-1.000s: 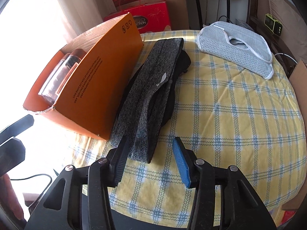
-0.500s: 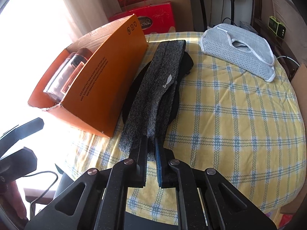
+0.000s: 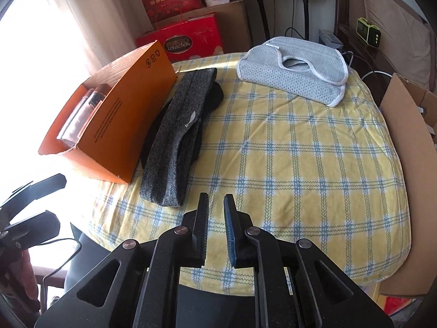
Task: Organize objects
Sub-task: 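Grasp the end of the grey knit headband with the right tool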
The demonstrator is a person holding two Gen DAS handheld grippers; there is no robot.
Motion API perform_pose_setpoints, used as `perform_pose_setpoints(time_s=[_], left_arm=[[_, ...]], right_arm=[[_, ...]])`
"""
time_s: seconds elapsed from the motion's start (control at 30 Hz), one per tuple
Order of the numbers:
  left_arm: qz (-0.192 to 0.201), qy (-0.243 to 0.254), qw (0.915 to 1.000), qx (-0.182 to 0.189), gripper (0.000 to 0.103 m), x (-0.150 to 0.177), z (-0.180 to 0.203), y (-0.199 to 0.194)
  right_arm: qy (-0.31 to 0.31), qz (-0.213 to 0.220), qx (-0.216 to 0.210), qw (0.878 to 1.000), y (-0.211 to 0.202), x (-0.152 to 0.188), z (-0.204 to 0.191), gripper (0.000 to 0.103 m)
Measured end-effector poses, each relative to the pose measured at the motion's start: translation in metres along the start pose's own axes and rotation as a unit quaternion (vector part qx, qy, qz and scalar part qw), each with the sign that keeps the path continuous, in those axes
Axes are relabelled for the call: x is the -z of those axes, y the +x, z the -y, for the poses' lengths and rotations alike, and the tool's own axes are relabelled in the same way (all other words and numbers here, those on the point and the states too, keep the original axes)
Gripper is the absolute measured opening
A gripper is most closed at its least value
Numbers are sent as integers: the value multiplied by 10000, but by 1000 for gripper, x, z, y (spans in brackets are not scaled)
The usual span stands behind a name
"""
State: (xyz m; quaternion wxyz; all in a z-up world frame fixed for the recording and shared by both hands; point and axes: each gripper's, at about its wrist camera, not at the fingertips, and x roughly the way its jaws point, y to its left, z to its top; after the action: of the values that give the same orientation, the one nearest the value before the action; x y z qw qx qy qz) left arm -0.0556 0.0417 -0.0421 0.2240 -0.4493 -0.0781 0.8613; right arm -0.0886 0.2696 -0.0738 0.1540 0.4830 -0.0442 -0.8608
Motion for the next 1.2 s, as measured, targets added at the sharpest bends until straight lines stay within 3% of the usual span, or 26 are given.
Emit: perform_pose_setpoints(time_s=[0.07, 0.27, 0.47, 0.7, 0.73, 0.83, 0.9, 0.97, 1.2], left_arm=[[32, 39, 9999, -133, 95, 0, 1, 0], [170, -5, 9990, -413, 95, -2, -9, -4], [233, -242, 9984, -458, 96, -3, -26, -10], [237, -310, 9980, -504, 96, -5, -34, -12], [232, -307, 9980, -500, 96, -4, -34, -12], [219, -286, 9982, -488, 96, -4, -33, -11], [203, -273, 9984, -458, 96, -4, -31, -10], [174, -260, 9987, -412, 96, -5, -30, -8], [29, -246, 9995, -180, 96, -2, -20, -1]], right_arm=[[9, 21, -7, 10000, 4, 1, -2, 29], [-90, 99, -21, 9999, 17, -1, -17, 56], [-273, 122, -56, 9995, 32, -3, -39, 64], [-276, 37, 41, 9996, 56, -6, -51, 65], [-287, 9, 71, 9996, 60, -6, -52, 64], [-394, 22, 253, 9989, 62, -5, -52, 32], [-333, 6, 169, 9993, 60, -7, -48, 27], [-275, -20, 118, 9996, 56, -8, -43, 14], [-419, -7, 300, 9987, 34, -4, -31, 8]])
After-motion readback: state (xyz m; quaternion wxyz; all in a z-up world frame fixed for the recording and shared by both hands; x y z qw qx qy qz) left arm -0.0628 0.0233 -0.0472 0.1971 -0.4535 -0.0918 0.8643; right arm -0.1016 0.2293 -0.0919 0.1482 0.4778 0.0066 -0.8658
